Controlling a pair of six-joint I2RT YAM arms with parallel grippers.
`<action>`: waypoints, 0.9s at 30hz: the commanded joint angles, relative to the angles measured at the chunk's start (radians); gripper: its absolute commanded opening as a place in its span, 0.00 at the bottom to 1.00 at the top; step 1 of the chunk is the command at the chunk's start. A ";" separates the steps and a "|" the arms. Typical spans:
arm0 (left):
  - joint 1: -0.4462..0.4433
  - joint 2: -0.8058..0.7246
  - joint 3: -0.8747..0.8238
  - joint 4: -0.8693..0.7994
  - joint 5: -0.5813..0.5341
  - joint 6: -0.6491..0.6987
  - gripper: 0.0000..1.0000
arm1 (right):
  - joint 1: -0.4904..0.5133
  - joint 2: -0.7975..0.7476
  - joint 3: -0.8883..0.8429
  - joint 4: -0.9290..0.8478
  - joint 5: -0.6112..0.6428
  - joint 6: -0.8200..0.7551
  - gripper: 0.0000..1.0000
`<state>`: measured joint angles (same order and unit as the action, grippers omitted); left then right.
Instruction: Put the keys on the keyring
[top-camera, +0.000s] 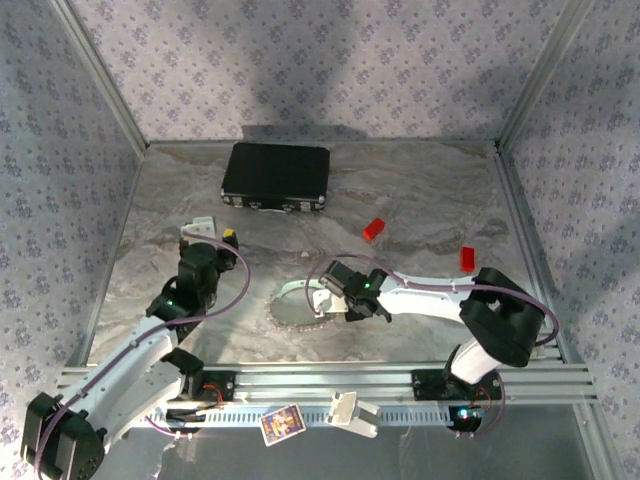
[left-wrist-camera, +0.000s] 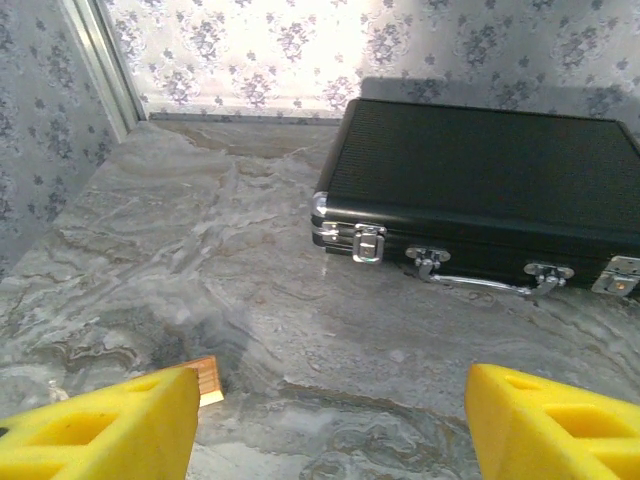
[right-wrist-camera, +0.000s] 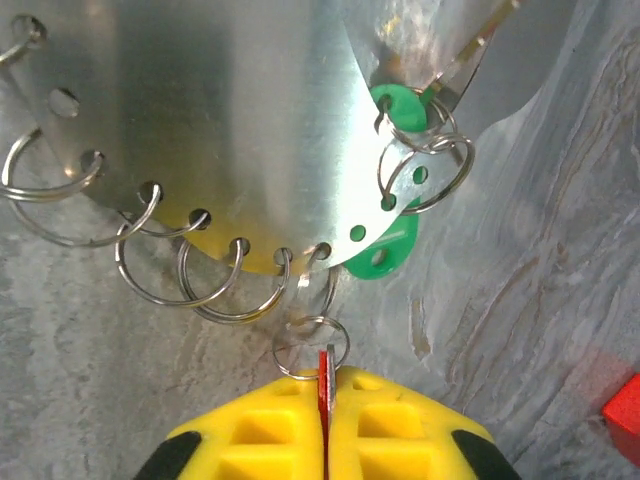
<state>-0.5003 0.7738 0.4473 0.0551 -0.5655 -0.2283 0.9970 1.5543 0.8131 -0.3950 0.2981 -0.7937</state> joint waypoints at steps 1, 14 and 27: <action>0.023 -0.007 -0.016 0.028 0.001 0.025 0.71 | -0.006 0.018 -0.007 -0.113 0.037 -0.017 0.19; 0.211 0.050 -0.092 0.177 0.135 0.157 0.98 | -0.488 -0.427 -0.159 0.280 -0.395 0.518 0.43; 0.420 0.407 -0.215 0.707 0.396 0.222 0.98 | -0.956 -0.259 -0.511 1.159 -0.198 0.710 0.53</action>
<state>-0.1020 1.1240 0.2520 0.5491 -0.2512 -0.0330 0.0731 1.2152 0.3340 0.5079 0.1341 -0.1261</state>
